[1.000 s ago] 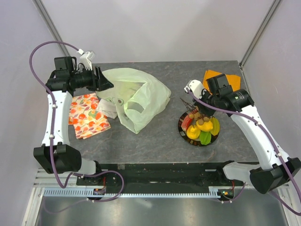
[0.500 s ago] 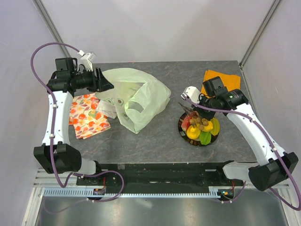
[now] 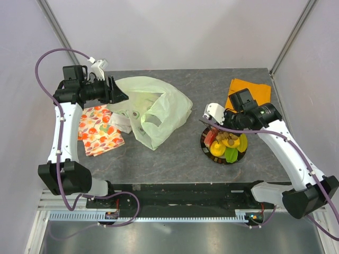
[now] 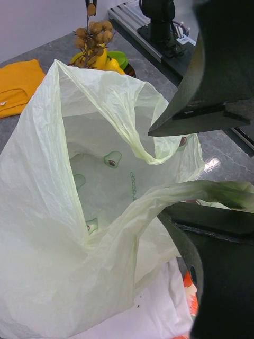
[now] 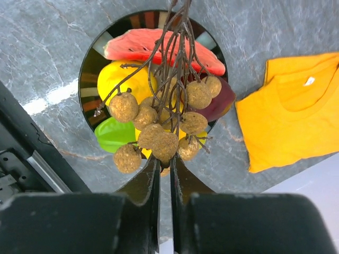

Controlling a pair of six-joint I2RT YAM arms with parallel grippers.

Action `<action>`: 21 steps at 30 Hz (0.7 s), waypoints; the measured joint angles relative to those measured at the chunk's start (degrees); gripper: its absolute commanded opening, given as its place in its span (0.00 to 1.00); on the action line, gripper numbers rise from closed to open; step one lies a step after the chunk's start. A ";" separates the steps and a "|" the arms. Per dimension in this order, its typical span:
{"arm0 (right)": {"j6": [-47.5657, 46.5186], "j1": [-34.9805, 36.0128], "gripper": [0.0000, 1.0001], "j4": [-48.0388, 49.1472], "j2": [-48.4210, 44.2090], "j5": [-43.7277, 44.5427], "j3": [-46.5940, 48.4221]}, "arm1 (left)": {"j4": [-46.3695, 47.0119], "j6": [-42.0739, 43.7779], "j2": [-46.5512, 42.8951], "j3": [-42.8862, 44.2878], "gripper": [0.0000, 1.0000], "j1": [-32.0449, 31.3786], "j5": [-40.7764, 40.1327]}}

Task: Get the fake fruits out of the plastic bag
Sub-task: Place the fake fruit on the plate.

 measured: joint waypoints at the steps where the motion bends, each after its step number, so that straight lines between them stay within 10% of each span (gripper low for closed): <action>1: -0.59 0.50 0.14 -0.02 -0.22 -0.02 -0.15 | 0.00 -0.07 0.00 -0.07 0.58 0.00 0.00; 21: -1.49 5.60 0.44 2.21 0.31 1.51 -5.33 | 0.22 -0.20 0.00 -0.61 0.58 0.00 0.44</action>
